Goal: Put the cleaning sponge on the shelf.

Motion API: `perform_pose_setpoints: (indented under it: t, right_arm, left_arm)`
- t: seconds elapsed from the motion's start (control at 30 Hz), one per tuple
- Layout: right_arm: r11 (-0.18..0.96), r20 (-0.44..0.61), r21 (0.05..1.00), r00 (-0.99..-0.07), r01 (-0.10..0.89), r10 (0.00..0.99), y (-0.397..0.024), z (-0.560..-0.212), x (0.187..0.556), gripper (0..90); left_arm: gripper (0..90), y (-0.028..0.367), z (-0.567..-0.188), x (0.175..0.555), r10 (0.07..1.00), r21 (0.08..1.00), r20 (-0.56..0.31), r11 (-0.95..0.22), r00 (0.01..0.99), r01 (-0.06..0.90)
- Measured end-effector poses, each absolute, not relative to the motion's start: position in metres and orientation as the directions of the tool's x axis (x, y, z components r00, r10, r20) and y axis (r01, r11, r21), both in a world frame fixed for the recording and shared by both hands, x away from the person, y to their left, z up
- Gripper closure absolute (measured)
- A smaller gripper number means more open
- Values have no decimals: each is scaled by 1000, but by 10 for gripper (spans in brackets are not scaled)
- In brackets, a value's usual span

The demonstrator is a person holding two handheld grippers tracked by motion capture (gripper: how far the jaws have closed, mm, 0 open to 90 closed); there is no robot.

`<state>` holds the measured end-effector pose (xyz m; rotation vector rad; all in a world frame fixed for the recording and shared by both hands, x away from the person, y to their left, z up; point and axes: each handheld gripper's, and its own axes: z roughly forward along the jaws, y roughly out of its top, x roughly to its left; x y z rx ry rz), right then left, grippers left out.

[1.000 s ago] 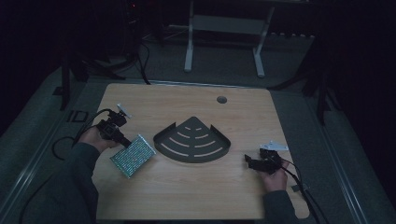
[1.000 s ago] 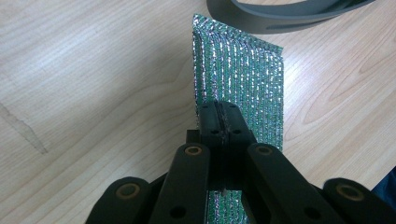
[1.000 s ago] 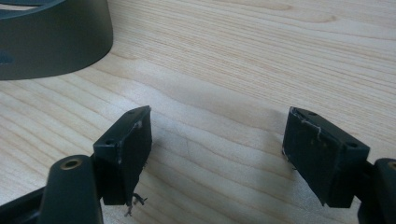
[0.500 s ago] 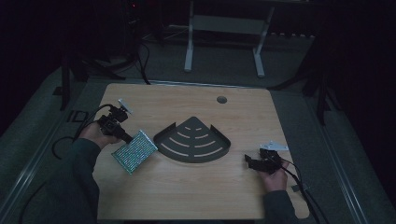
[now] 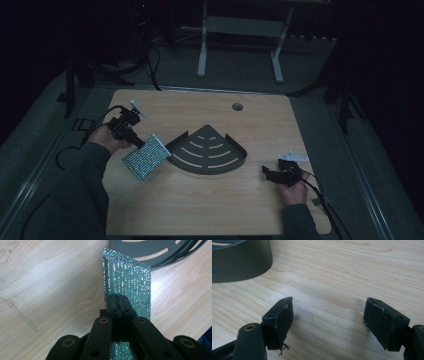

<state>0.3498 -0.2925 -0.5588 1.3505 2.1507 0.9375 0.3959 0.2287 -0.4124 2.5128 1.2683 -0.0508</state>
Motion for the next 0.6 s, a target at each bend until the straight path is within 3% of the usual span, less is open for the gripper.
perform_pose_setpoints:
  t: [0.6]
  right_arm:
    - [296, -5, 734, -432, 611, 902, -293, -559, 350, 234]
  left_arm:
    - [900, 205, -394, 409, 772, 275, -123, -578, 624, 769]
